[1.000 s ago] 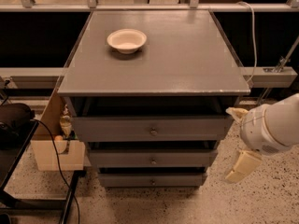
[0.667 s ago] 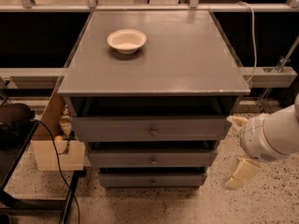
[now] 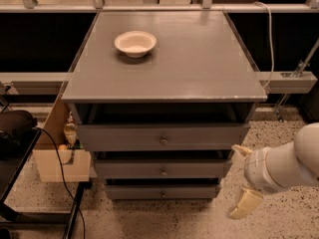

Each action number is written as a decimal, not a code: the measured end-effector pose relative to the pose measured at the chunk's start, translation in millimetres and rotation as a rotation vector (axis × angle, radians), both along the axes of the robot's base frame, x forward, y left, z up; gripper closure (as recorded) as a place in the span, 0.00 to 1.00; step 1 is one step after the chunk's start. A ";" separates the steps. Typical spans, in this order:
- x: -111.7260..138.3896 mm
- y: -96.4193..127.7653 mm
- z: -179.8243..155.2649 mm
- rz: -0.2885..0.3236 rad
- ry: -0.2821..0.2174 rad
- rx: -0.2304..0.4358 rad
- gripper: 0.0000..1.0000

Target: Open middle drawer

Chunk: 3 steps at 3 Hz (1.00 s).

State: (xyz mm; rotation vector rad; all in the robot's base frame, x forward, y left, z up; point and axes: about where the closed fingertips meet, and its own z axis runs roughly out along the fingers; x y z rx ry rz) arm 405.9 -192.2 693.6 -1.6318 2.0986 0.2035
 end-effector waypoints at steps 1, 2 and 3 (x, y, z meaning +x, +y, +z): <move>-2.2 6.2 -34.6 0.020 -0.003 0.039 0.00; 0.5 16.6 -87.8 0.063 -0.008 0.083 0.00; 0.9 25.2 -125.6 0.090 0.008 0.106 0.00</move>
Offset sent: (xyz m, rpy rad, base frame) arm 0.0058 0.0215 -0.1289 0.1277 -0.0278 0.0951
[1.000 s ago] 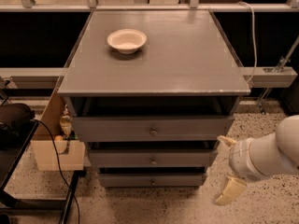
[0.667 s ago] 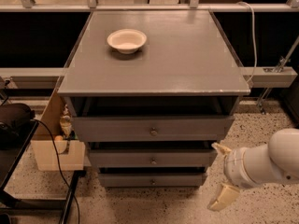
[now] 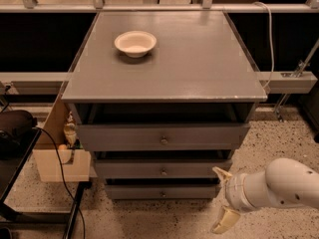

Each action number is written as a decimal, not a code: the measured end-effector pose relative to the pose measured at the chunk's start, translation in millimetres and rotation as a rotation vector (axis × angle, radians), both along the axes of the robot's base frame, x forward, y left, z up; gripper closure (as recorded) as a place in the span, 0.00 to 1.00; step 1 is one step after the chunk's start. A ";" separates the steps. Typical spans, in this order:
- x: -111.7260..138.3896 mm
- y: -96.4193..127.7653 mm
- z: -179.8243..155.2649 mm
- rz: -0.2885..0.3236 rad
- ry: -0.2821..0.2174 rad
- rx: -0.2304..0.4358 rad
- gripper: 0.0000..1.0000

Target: Open middle drawer

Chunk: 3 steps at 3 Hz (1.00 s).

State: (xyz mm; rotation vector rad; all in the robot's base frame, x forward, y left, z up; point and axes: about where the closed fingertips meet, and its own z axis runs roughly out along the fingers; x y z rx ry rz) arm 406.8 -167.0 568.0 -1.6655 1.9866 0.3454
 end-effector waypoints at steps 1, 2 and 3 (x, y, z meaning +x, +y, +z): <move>-3.6 -2.5 -5.5 -0.002 0.000 -0.006 0.00; -5.7 -0.6 -23.0 0.007 0.016 -0.001 0.00; 0.8 6.5 -58.6 0.035 0.029 0.015 0.00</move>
Offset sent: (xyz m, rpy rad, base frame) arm -0.0080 0.0003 -0.0471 0.0074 0.0376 0.0142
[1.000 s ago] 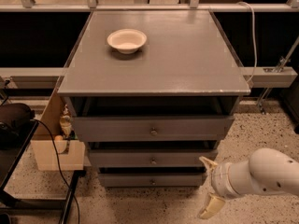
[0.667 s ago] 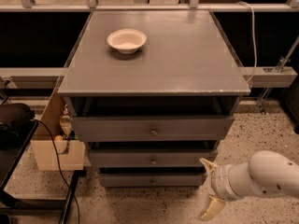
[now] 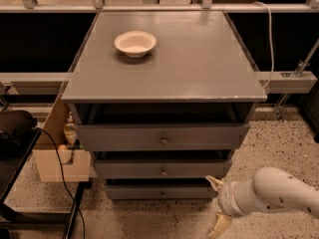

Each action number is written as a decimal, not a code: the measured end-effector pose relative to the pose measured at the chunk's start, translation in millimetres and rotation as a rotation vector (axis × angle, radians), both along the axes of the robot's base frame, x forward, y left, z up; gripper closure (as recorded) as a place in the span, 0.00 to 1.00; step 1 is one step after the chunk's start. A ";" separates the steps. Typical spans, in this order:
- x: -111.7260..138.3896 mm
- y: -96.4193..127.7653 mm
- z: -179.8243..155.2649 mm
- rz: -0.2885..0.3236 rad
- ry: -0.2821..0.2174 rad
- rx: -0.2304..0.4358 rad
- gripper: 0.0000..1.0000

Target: Open middle drawer

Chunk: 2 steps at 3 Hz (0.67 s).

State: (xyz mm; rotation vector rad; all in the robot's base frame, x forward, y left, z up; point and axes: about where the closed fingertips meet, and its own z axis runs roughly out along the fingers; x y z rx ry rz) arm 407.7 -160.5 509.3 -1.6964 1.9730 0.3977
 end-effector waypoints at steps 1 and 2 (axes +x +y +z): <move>5.8 6.9 -24.3 0.022 0.004 0.011 0.00; 16.1 18.6 -46.3 0.057 -0.026 0.015 0.00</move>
Offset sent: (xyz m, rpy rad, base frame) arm 0.0322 0.0315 -0.0745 0.0170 -0.0739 0.0955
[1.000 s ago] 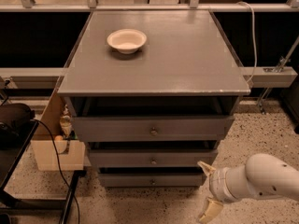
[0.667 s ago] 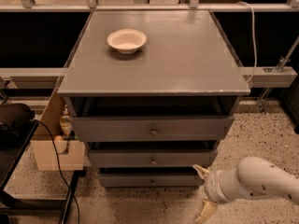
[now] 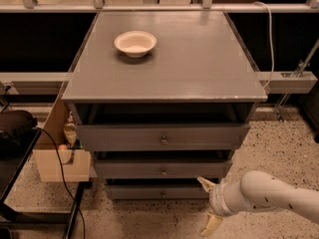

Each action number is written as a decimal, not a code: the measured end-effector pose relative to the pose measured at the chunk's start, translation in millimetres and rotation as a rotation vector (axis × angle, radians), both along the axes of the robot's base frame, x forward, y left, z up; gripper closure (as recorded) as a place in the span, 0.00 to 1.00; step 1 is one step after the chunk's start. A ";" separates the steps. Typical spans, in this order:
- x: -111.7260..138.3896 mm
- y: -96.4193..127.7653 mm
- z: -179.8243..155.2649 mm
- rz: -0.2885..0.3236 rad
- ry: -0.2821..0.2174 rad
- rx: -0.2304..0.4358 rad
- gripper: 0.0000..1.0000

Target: Open middle drawer

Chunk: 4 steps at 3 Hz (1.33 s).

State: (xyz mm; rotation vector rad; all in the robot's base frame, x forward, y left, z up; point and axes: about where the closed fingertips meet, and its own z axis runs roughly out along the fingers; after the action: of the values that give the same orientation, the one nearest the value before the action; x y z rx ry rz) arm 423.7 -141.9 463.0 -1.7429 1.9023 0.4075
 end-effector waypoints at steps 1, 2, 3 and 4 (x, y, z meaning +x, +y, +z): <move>15.3 16.3 -27.4 0.046 -0.070 -0.019 0.00; 28.0 24.0 -41.5 0.062 -0.129 -0.041 0.00; 42.1 23.6 -53.2 0.054 -0.181 -0.092 0.00; 62.4 20.0 -53.7 0.028 -0.228 -0.131 0.00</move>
Offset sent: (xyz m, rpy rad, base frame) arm 0.0434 0.0302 -0.0551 -0.0667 -0.1983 0.0755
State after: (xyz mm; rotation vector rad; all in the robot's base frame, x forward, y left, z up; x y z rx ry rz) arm 486.2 -121.9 409.3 -1.8160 1.7773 0.0896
